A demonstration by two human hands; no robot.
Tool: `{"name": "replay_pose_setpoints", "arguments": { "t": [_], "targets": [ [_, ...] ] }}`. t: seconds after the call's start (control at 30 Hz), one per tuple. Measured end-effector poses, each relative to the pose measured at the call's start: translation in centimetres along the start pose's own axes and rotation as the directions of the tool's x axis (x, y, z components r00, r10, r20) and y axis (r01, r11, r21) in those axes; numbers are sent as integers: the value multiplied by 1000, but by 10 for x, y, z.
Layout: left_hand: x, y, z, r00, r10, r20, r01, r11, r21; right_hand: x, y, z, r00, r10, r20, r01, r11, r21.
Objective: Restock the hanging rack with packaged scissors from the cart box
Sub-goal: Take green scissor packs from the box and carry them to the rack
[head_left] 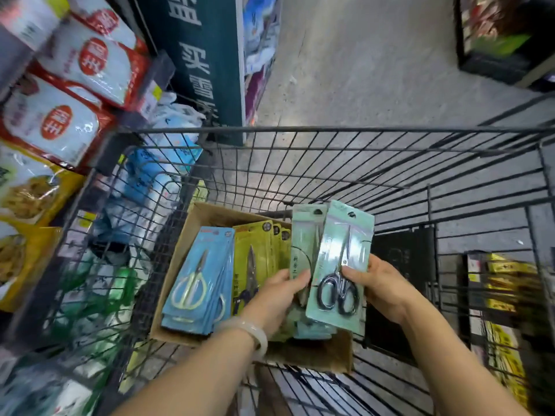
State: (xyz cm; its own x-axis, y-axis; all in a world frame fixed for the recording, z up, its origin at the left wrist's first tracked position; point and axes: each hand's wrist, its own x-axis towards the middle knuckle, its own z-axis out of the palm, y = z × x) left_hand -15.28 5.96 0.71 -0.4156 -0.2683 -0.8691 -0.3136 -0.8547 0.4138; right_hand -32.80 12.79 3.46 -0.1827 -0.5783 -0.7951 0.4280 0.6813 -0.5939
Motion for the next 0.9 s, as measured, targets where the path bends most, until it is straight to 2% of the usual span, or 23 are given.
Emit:
{"name": "replay_pose_setpoints", "arguments": {
  "t": [0.1, 0.2, 0.3, 0.37, 0.5, 0.63, 0.77, 0.9],
  "targets": [
    [-25, 22, -16, 990, 125, -62, -128, 991, -42, -17, -16, 34, 997, -74, -34, 75, 997, 30],
    [-58, 41, -38, 956, 249, -154, -244, 969, 46, -35, -30, 74, 989, -126, -76, 125, 992, -22],
    [-99, 53, -69, 899, 372, -232, -329, 922, 205, -58, -46, 105, 981, -190, -37, 185, 977, -109],
    [-129, 54, -94, 857, 404, -321, -370, 915, 162, -72, -55, 123, 971, -241, 3, 239, 961, -138],
    [-186, 37, -137, 806, 399, -436, -477, 875, -82, -92, -64, 168, 949, -243, 200, 278, 945, -170],
    [-255, -9, -154, 731, 413, -544, -609, 755, -244, -111, -54, 229, 888, -267, 375, 389, 870, -302],
    [-321, -89, -164, 606, 383, -697, -730, 617, -295, -148, -13, 289, 793, -177, 583, 455, 808, -374],
    [-389, -183, -159, 446, 225, -866, -823, 483, -298, -200, 55, 344, 685, -55, 726, 530, 721, -446]
  ]
}}
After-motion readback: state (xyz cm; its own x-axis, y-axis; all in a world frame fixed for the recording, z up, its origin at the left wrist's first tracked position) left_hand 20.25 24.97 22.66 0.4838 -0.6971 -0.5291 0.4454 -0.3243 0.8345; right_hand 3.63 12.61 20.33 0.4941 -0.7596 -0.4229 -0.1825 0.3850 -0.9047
